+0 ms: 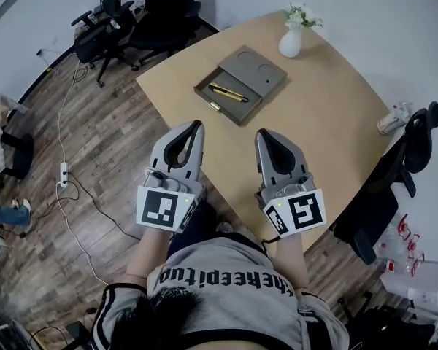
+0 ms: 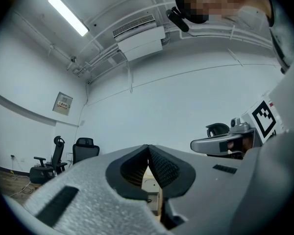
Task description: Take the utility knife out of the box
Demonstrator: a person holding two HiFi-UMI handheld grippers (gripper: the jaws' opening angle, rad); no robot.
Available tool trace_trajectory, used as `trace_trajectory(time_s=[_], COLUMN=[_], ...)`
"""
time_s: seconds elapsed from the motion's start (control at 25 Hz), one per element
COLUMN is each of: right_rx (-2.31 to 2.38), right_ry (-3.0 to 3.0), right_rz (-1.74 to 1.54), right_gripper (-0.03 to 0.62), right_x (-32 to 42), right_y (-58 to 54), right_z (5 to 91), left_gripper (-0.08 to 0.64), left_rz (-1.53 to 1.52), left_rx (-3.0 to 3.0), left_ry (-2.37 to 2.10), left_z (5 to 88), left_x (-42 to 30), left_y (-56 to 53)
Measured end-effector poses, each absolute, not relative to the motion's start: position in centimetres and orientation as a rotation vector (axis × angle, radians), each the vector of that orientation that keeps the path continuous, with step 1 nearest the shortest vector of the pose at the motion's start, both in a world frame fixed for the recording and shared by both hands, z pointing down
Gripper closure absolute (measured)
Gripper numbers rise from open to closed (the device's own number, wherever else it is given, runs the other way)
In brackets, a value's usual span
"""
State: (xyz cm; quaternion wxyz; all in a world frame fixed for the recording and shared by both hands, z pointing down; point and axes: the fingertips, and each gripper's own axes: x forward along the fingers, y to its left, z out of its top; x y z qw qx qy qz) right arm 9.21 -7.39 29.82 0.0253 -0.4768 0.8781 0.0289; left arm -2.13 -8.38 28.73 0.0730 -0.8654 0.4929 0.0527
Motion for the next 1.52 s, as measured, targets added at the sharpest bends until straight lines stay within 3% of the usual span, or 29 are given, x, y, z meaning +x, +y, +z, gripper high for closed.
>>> trace_trajectory(time_s=[1.52], right_rx=[-1.927], right_ry=[2.474], right_rz=[-0.001], right_gripper=[0.586], right_x=[6.7], right_y=[-25.0], right_z=[32.4], left_gripper=[0.543], left_rz=[0.103], left_rx=[-2.886], left_ry=[1.029], left_z=[32.3], left_x=[-3.4], left_y=[-29.8])
